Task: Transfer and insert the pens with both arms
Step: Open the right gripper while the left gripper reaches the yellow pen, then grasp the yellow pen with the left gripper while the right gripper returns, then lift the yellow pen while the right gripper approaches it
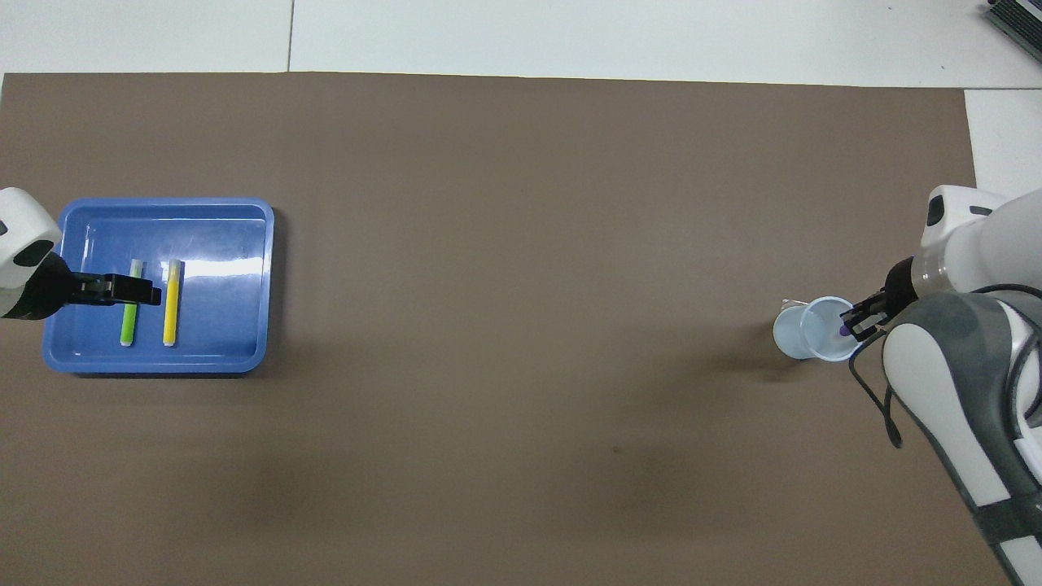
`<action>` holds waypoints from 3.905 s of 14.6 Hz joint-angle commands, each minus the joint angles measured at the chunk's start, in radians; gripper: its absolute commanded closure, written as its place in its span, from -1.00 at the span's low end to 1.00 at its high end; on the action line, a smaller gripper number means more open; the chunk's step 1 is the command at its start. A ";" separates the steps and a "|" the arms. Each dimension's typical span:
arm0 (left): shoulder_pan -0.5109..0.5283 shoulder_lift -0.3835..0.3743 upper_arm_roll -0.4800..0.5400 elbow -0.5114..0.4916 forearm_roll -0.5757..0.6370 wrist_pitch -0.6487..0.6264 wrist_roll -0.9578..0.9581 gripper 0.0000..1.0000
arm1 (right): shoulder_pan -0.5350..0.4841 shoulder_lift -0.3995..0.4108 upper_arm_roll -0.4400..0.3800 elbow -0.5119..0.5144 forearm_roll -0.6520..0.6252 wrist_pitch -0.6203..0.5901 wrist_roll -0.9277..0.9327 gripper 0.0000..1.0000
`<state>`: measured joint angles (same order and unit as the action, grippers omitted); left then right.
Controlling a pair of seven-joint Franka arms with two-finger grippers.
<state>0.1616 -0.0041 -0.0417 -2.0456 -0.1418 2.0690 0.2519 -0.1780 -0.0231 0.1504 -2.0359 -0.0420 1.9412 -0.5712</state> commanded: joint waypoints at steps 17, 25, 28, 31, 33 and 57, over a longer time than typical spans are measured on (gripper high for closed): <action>0.032 0.265 -0.007 -0.030 0.077 0.404 0.029 -0.58 | -0.020 -0.038 0.021 -0.031 0.022 -0.042 0.045 -0.21; 0.032 0.276 -0.007 -0.044 0.077 0.424 0.030 -0.33 | 0.095 -0.046 0.021 -0.003 0.372 -0.042 0.213 -0.36; 0.032 0.286 -0.007 -0.056 0.077 0.439 0.030 -0.30 | 0.133 -0.044 0.021 -0.003 0.405 -0.009 0.322 -0.53; 0.032 0.286 -0.007 -0.083 0.077 0.476 0.030 -0.26 | 0.153 -0.044 0.023 -0.003 0.509 0.004 0.394 -0.74; 0.032 0.286 -0.007 -0.084 0.077 0.474 0.029 0.01 | 0.172 -0.041 0.023 -0.003 0.536 0.037 0.468 -1.00; -0.030 0.190 -0.018 0.166 -0.050 -0.058 -0.646 1.00 | 0.520 -0.038 0.026 0.071 0.792 0.450 1.014 -1.00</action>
<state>0.1444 0.2227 -0.0694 -1.8904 -0.1474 2.0770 -0.3113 0.3284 -0.0782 0.1769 -1.9660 0.7251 2.3473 0.4253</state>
